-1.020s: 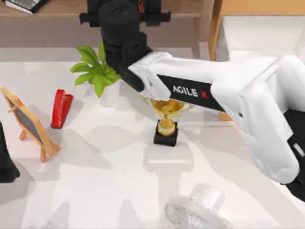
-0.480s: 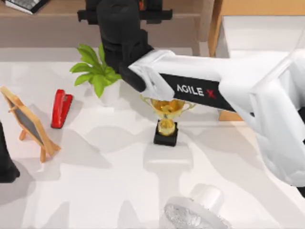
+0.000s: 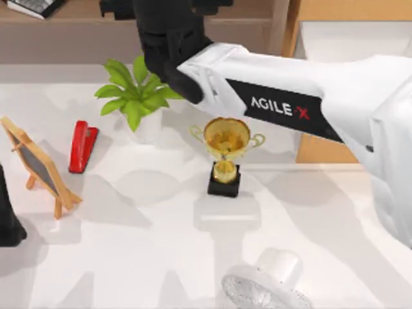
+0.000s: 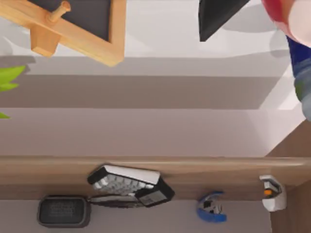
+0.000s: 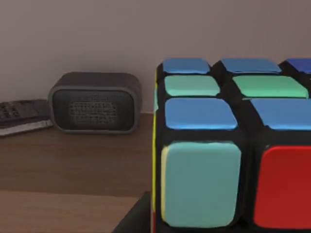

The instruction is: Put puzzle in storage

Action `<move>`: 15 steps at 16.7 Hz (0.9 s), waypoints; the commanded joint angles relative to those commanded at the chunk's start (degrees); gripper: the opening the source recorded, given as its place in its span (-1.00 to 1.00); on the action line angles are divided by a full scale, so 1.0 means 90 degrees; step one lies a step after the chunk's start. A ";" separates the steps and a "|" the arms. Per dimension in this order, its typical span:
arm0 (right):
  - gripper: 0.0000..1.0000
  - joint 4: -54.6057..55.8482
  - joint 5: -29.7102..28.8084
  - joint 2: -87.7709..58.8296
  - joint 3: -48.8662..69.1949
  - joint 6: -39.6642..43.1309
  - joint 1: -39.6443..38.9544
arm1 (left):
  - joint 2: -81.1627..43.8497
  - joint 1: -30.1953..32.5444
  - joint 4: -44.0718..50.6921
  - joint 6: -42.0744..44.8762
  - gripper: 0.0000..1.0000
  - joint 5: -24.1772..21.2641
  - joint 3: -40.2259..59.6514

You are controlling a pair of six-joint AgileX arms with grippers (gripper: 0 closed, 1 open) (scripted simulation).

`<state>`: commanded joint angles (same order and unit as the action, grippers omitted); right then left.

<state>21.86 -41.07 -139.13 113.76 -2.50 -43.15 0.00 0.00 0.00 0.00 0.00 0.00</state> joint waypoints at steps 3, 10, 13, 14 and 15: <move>-1.00 -0.1259 0.0608 0.0543 -0.0024 -0.0188 0.0072 | 0.0000 0.0000 0.0000 0.0000 1.00 0.0000 0.0000; -1.00 -0.5257 0.2397 0.1613 0.0141 -0.0593 0.0579 | 0.0000 0.0000 0.0000 0.0000 1.00 0.0000 0.0000; -1.00 -0.7026 0.3094 0.1870 0.0382 -0.0731 0.1009 | 0.0000 0.0000 0.0000 0.0000 1.00 0.0000 0.0000; -1.00 -0.7581 0.3297 0.1925 0.0481 -0.0763 0.1188 | 0.0000 0.0000 0.0000 0.0000 1.00 0.0000 0.0000; -1.00 -0.8110 0.3482 0.1967 0.0590 -0.0789 0.1383 | 0.0000 0.0000 0.0000 0.0000 1.00 0.0000 0.0000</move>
<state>-51.13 -9.73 -121.42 119.07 -9.60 -30.70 0.00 0.00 0.00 0.00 0.00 0.00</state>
